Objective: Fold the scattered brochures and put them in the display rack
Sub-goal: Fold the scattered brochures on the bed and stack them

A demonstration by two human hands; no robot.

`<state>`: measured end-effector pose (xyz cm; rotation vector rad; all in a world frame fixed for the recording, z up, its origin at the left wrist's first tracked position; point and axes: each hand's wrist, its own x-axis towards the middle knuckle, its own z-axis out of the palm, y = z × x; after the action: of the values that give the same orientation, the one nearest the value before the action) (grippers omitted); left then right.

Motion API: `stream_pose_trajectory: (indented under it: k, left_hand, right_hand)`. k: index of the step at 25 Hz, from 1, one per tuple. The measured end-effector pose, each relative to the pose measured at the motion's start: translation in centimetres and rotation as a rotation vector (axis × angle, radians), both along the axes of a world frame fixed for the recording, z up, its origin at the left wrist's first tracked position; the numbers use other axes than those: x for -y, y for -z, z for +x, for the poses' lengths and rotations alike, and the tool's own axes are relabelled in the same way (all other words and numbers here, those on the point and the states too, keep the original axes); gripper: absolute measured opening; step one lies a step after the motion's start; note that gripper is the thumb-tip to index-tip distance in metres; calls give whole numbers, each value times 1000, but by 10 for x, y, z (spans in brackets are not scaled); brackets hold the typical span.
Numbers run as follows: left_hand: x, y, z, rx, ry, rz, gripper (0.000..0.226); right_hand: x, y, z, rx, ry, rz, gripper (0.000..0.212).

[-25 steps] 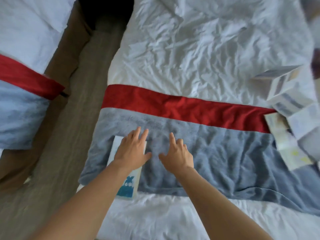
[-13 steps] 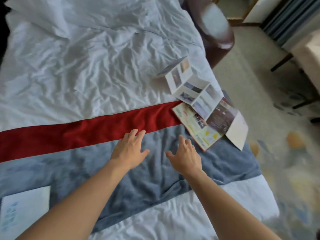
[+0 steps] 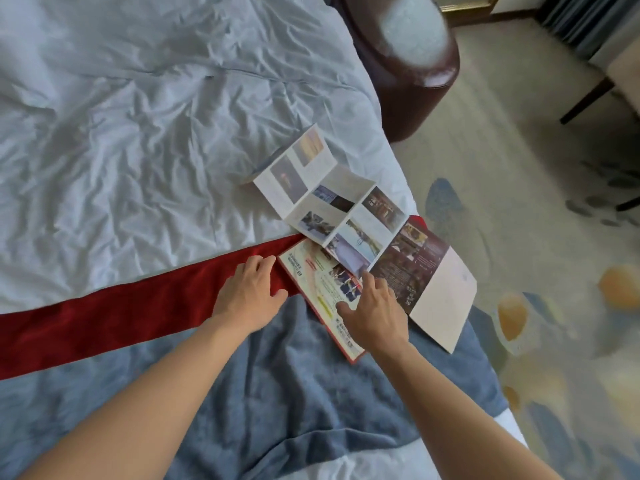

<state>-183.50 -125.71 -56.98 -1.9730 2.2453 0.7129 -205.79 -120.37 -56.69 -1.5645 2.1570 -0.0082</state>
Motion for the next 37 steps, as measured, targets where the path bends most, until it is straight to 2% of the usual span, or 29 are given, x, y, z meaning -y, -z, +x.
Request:
stream_pose_trajectory:
  k: [3,6,11,17,19,21,26,29,31,33,37]
  left_hand:
    - [41,0,-9,0,-13,-32,66]
    - [75,3,-15,28,3,-58,63]
    - [132,16,-22,168,168,-161,63]
    - [197,30,-31,126,12,-68,72]
    - [207,32,-36,115,10,-65,66]
    - [209,33,-40,54,-4,-100,56]
    - [198,26,-45,-292,59,-120,23]
    - [188,26,-58,-403,47,26,17]
    - [181,35,-66,-357,90,184,24]
    - [176,46,-69,-208,185,286,43]
    - [165,61,-82,-55,215,273,82]
  right_hand:
    - [40,3,-7,23,-32,-23,64]
    - [72,9,-9,35,-32,-45,68]
    - [114,27,-15,42,-34,-52,73]
    - [145,43,-21,45,-42,-27,68]
    - [152,47,-21,55,-43,-12,68]
    - [159,51,-21,77,-54,0,69]
    - [173,55,-20,144,-34,5,66]
    - [174,55,-19,199,53,-19,60]
    - [170,56,-26,205,163,-51,56]
    - [165,59,-37,187,250,-51,54]
    - [157,64,-51,196,312,-25,56]
